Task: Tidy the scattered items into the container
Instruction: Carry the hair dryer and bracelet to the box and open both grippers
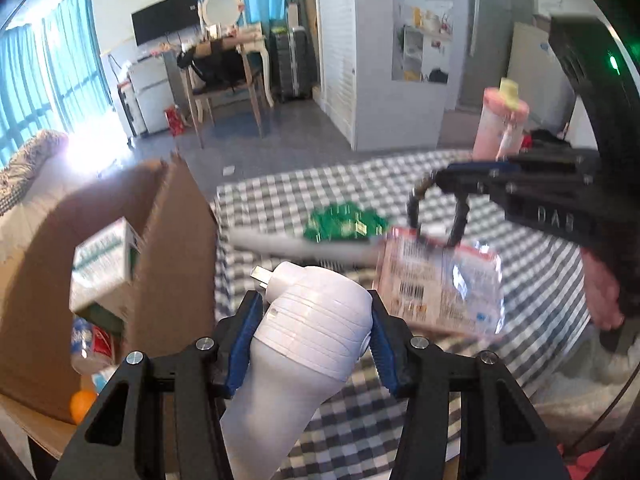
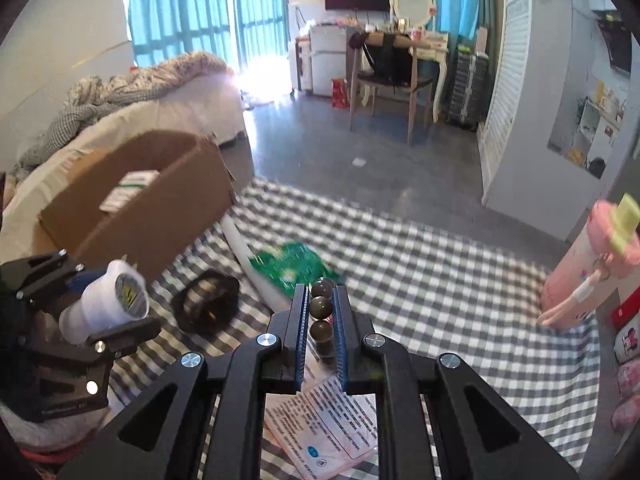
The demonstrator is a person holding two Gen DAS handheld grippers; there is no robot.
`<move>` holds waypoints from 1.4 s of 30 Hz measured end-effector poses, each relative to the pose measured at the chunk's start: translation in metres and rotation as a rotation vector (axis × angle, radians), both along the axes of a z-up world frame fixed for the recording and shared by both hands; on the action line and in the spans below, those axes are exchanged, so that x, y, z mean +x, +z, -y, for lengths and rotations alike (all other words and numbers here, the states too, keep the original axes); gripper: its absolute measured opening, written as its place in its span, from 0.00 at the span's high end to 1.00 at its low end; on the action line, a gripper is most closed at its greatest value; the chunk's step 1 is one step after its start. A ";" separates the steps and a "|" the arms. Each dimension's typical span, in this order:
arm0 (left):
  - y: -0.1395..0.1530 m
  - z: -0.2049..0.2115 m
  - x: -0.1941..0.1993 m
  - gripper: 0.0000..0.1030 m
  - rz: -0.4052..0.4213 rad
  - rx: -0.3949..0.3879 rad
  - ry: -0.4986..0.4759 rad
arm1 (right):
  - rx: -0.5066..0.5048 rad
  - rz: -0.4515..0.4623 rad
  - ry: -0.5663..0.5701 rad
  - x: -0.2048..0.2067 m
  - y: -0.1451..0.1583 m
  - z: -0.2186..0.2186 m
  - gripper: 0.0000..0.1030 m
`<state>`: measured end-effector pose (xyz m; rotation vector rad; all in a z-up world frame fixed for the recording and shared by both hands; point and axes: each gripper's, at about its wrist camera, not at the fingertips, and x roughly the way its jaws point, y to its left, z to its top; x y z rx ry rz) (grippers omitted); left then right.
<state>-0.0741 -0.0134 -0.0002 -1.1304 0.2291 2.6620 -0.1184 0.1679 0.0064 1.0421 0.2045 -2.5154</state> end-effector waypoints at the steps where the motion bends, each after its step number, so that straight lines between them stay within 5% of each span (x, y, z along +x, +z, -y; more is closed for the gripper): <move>1: 0.007 0.002 0.000 0.49 -0.015 0.004 0.005 | -0.002 -0.011 0.005 0.002 0.004 0.002 0.89; 12: 0.055 0.050 0.002 0.49 -0.132 0.013 0.109 | -0.006 -0.146 0.139 0.014 0.061 0.056 0.89; 23: 0.077 0.146 0.010 0.49 -0.192 -0.007 0.353 | -0.036 -0.203 0.404 0.012 0.092 0.182 0.89; 36: 0.010 0.209 -0.006 0.49 -0.011 0.003 0.520 | 0.118 0.009 0.562 -0.005 -0.001 0.290 0.89; 40: -0.007 0.208 -0.007 0.40 -0.002 -0.030 0.541 | 0.172 0.038 0.541 -0.010 -0.025 0.285 0.89; 42: -0.009 0.210 -0.009 0.28 0.018 -0.027 0.568 | 0.178 0.035 0.513 -0.012 -0.029 0.277 0.80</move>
